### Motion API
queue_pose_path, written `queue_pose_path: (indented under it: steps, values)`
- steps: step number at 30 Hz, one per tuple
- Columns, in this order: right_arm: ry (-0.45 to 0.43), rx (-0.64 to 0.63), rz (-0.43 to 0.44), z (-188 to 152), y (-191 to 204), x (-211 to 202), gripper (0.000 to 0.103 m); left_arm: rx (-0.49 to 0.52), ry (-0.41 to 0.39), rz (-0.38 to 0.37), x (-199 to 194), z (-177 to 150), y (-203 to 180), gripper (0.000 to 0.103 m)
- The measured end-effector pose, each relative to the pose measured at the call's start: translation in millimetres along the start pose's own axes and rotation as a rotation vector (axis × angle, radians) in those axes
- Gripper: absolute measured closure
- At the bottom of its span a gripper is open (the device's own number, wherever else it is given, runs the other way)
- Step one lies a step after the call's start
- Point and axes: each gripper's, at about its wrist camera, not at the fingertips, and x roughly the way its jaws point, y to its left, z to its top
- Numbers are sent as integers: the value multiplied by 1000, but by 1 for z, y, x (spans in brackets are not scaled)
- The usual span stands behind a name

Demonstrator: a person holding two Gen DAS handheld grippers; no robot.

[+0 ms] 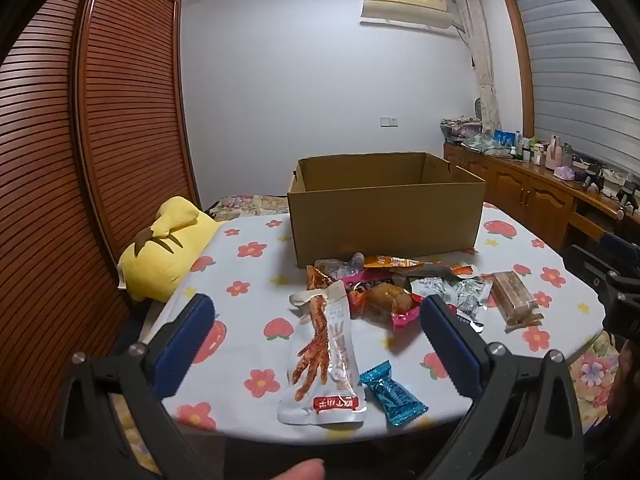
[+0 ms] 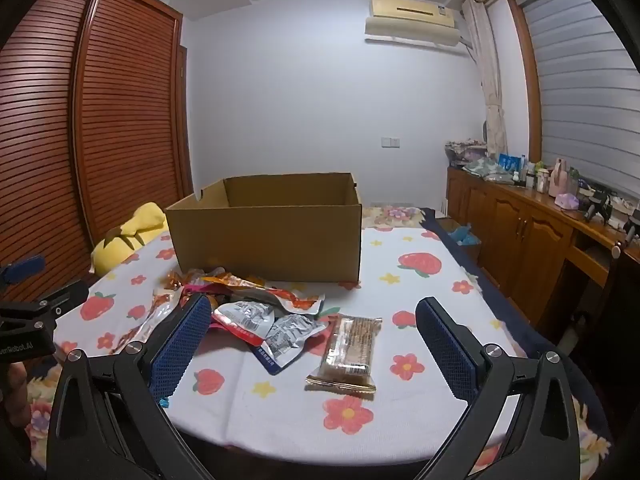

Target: Organize snacks

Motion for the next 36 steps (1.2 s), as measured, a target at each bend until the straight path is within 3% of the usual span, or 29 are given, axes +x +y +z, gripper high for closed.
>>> queue_pose_path:
  steps: [36]
  values:
    - [-10, 10, 0, 0, -3, -5, 0, 2, -5, -3, -3, 6, 7, 0]
